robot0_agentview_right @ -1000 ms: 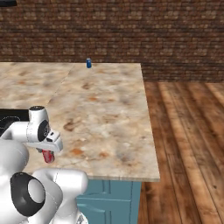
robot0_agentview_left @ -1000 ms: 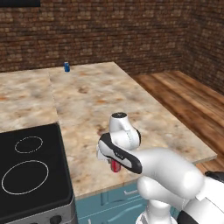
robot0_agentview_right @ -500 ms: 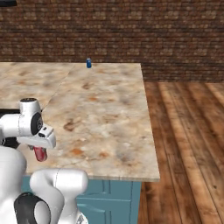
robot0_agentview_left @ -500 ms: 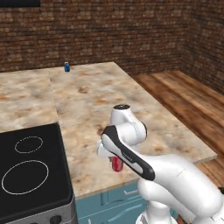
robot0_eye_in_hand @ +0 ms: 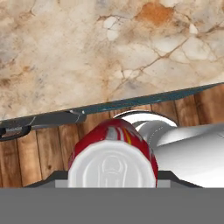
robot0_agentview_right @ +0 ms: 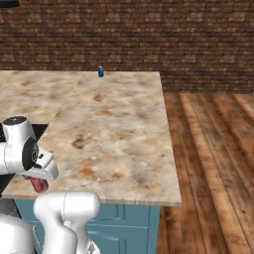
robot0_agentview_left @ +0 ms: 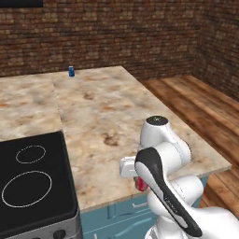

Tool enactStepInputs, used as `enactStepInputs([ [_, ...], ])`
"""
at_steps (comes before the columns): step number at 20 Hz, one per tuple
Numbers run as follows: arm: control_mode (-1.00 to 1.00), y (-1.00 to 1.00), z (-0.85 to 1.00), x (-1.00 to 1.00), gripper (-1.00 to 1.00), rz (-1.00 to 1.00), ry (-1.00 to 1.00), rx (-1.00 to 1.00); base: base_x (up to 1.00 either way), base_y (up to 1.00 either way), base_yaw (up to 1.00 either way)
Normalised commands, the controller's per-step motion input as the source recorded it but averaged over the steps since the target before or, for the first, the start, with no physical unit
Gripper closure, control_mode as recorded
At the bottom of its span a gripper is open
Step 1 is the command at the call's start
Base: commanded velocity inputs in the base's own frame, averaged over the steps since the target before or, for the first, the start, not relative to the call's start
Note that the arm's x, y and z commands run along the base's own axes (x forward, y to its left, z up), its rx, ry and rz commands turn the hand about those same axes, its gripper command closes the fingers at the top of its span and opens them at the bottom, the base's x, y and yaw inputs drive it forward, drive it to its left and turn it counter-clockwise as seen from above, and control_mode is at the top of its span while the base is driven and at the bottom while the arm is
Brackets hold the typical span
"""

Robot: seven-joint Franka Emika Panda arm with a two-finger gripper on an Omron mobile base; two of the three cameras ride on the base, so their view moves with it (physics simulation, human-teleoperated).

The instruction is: Four empty soda cans are scattered around the kitchen. Gather all the cans and cluster them next to the stove for recycling.

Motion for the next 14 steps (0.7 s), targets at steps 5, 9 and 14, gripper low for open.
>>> enactStepInputs([
  [5, -1.00, -0.54, 0.22, -0.10, 1.00, -0.01, -0.10, 0.00, 0.00, 0.00, 0.00],
  [9, -1.00, 0.00, 0.00, 0.00, 1.00, 0.00, 0.00, 0.00, 0.00, 0.00, 0.00],
  [14, -1.00, 0.00, 0.00, -0.02, 1.00, 0.00, 0.00, 0.00, 0.00, 0.00, 0.00],
])
